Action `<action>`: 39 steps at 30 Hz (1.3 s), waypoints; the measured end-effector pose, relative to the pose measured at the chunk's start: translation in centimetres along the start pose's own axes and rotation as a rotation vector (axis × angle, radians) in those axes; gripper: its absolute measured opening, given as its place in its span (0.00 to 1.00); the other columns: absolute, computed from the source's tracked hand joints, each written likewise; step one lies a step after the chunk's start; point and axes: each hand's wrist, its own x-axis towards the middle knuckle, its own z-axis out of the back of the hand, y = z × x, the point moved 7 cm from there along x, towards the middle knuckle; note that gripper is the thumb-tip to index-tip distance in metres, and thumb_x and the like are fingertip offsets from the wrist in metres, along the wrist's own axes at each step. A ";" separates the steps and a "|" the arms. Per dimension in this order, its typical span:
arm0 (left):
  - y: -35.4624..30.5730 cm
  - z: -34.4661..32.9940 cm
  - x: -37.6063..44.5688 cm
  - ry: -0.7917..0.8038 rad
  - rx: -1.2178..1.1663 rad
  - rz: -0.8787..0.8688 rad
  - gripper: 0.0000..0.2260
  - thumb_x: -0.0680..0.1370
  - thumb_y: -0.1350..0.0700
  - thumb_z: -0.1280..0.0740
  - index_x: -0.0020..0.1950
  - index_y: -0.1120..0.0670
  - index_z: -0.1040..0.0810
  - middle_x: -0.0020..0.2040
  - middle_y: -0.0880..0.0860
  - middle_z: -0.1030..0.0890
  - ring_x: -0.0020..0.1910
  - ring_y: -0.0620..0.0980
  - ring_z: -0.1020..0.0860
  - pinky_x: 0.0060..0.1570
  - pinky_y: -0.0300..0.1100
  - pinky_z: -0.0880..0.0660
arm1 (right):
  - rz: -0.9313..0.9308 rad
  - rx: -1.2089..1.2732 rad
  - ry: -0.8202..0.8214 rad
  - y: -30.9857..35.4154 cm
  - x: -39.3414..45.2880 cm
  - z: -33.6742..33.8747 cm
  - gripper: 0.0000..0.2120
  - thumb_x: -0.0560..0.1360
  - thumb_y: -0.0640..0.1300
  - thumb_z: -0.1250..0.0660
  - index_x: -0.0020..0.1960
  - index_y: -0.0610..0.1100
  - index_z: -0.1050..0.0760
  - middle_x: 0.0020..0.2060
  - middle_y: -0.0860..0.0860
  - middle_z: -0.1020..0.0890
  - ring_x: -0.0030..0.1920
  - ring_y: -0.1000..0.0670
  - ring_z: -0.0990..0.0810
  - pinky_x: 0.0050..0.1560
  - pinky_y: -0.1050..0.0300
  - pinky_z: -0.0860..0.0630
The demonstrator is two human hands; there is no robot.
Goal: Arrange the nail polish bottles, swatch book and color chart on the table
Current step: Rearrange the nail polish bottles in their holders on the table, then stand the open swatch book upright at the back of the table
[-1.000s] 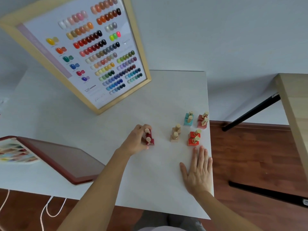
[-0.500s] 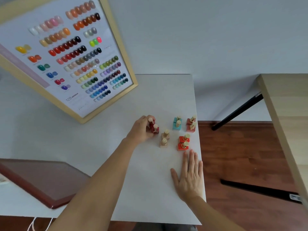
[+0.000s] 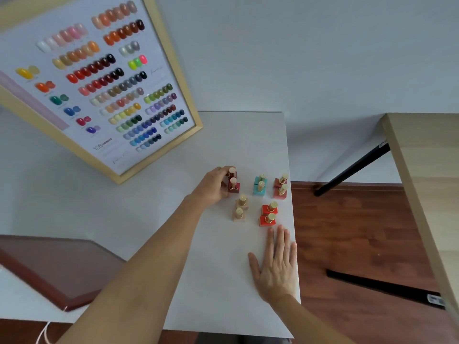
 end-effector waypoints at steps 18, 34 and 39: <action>-4.7 13.9 -15.0 -0.258 0.103 0.113 0.22 0.79 0.58 0.38 0.73 0.55 0.36 0.73 0.57 0.32 0.70 0.55 0.32 0.67 0.47 0.34 | -0.014 0.147 0.104 2.1 -0.7 1.8 0.34 0.78 0.57 0.47 0.76 0.42 0.54 0.76 0.39 0.53 0.76 0.38 0.55 0.75 0.40 0.54; 10.3 27.1 -37.7 -0.864 0.075 0.002 0.11 0.78 0.59 0.36 0.60 0.56 0.21 0.57 0.54 0.20 0.58 0.51 0.24 0.58 0.41 0.29 | 0.526 0.459 0.128 25.4 -9.2 7.4 0.28 0.72 0.44 0.30 0.70 0.50 0.35 0.65 0.47 0.27 0.63 0.45 0.27 0.61 0.51 0.29; 19.0 28.8 -40.8 -0.773 0.234 0.149 0.18 0.77 0.64 0.36 0.67 0.56 0.26 0.67 0.58 0.26 0.68 0.57 0.31 0.70 0.51 0.34 | 0.398 0.649 0.087 27.5 -10.0 7.5 0.22 0.74 0.41 0.32 0.66 0.43 0.29 0.57 0.45 0.18 0.54 0.44 0.19 0.56 0.50 0.22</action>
